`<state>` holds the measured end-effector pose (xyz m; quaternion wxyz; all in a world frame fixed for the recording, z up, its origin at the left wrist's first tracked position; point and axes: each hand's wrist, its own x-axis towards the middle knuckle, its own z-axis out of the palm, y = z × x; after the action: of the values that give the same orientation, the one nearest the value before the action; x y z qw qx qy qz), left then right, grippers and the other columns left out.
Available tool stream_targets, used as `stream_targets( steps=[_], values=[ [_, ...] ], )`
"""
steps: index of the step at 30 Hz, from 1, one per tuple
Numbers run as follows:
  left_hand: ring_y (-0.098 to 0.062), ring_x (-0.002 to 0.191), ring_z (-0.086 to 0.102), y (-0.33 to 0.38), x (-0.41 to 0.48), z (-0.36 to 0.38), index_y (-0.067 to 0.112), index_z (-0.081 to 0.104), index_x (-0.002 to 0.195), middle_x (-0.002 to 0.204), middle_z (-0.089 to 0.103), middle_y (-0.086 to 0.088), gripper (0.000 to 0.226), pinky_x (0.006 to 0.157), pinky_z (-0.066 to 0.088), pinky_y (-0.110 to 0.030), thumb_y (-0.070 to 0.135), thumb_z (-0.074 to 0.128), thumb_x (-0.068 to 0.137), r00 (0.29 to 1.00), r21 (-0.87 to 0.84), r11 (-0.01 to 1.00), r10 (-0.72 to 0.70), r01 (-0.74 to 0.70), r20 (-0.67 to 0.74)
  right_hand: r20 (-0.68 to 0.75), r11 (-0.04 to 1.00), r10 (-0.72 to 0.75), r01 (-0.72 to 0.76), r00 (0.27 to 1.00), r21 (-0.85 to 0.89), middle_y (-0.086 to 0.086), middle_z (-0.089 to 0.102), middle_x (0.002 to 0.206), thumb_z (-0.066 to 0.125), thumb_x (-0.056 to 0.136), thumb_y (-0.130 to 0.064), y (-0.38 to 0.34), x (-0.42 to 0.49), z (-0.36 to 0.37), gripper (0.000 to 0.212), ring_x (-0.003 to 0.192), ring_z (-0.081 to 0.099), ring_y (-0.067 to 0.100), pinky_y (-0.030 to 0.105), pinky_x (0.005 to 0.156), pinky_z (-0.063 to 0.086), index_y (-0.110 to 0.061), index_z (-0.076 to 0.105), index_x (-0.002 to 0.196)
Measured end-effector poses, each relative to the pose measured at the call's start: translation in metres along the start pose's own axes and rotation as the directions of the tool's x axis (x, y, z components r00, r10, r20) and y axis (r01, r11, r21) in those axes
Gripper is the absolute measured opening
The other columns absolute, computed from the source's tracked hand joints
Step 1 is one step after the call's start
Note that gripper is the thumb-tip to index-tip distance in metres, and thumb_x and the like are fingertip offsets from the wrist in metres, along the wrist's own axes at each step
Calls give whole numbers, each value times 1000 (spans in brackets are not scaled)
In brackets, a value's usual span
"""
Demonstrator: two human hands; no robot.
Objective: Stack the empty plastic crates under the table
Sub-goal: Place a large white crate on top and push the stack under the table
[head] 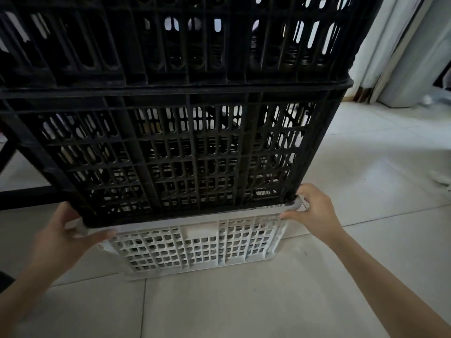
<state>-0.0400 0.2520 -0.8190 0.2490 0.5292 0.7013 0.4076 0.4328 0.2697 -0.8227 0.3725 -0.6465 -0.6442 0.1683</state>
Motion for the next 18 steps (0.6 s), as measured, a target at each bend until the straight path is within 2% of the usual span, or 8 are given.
stream_targets(
  steps=[4,7,10,12,15,16,18],
  values=[
    [-17,100,59,-2,2,1,55,50,94,116,63,6,74,88,52,-52,62,79,27,1000,-19,1000,1,0,7,-19,999,-17,16,1000,-50,1,65,89,92,48,-29,4,5,-2,53,85,61,22,41,76,49,-12,56,83],
    [-18,93,59,-2,3,4,45,51,94,111,63,5,76,85,53,-52,61,78,25,1000,-30,1000,2,-2,-11,-40,996,-54,51,998,-75,2,66,87,92,49,-28,1,4,-3,49,82,61,23,40,75,48,-11,56,79],
    [-13,88,59,0,3,4,48,50,90,99,62,13,73,83,51,-45,57,86,27,1000,-54,998,19,-20,-12,-45,994,-67,62,997,-92,3,66,84,92,48,-28,-1,4,-4,49,79,60,23,38,72,46,-11,56,76],
    [-14,90,58,-2,3,5,49,50,87,97,60,18,70,81,49,-38,42,95,34,1000,-55,998,24,-25,-15,-44,991,-78,73,996,-115,3,65,81,92,48,-31,-1,4,-4,48,75,59,22,36,69,45,-14,55,74],
    [-13,87,59,-5,2,7,43,52,89,96,61,12,62,71,52,-24,21,92,47,998,-33,999,40,-42,-50,-44,986,-95,88,994,-138,2,65,79,91,49,-33,0,7,-3,48,74,60,23,37,68,47,-11,57,74],
    [-12,85,59,-5,2,8,40,52,91,99,61,11,61,70,53,-22,21,92,50,997,-13,999,48,-49,-55,-44,987,-90,84,995,-137,2,65,79,91,48,-32,0,8,-4,48,74,60,23,37,68,47,-9,57,74],
    [-16,86,59,-2,0,10,37,51,90,106,60,7,57,72,52,-27,19,92,54,997,4,999,46,-46,-62,-39,989,-62,56,997,-134,1,65,79,92,47,-31,0,11,-5,49,76,61,22,36,70,47,-7,58,74]
  ],
)
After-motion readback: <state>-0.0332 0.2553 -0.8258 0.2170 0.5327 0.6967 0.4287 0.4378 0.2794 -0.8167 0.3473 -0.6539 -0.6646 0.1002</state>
